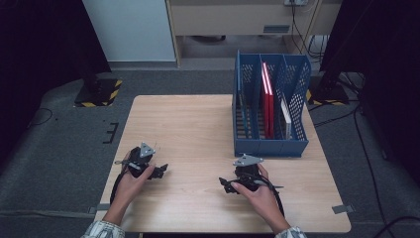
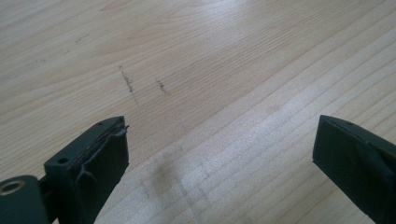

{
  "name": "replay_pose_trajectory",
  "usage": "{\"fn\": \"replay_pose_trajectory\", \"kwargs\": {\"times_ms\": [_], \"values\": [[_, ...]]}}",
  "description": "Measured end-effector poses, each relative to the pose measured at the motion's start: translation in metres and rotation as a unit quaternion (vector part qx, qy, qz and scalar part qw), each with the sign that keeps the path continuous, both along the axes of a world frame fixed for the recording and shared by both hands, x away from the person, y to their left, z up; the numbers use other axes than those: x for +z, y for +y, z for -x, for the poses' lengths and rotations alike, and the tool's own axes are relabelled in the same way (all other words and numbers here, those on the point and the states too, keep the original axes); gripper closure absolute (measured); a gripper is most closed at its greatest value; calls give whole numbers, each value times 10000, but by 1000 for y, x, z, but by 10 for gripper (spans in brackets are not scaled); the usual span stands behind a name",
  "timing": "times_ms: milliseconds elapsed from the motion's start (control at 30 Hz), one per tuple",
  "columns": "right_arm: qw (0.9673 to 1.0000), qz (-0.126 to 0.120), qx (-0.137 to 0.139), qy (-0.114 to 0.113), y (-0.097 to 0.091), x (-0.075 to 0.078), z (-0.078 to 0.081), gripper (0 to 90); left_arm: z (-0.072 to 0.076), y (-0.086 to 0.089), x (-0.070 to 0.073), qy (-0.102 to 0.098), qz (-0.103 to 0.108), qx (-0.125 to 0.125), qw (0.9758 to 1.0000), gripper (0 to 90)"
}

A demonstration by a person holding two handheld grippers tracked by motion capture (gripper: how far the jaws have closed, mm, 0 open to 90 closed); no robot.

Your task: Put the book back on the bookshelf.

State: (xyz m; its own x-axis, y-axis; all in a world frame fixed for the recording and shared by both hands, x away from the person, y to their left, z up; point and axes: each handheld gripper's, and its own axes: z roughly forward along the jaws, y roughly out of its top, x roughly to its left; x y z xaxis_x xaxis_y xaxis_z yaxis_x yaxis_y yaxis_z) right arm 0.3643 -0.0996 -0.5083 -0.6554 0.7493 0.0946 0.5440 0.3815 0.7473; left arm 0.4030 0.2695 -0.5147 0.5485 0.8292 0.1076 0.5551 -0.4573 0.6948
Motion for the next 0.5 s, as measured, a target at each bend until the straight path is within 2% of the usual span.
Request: {"fn": "replay_pose_trajectory", "kwargs": {"times_ms": [500], "values": [[9998, 122, -144, 111, 9, -18, -9, 79, -4, 5, -6, 120, -51, 84, 9999, 29]]}}
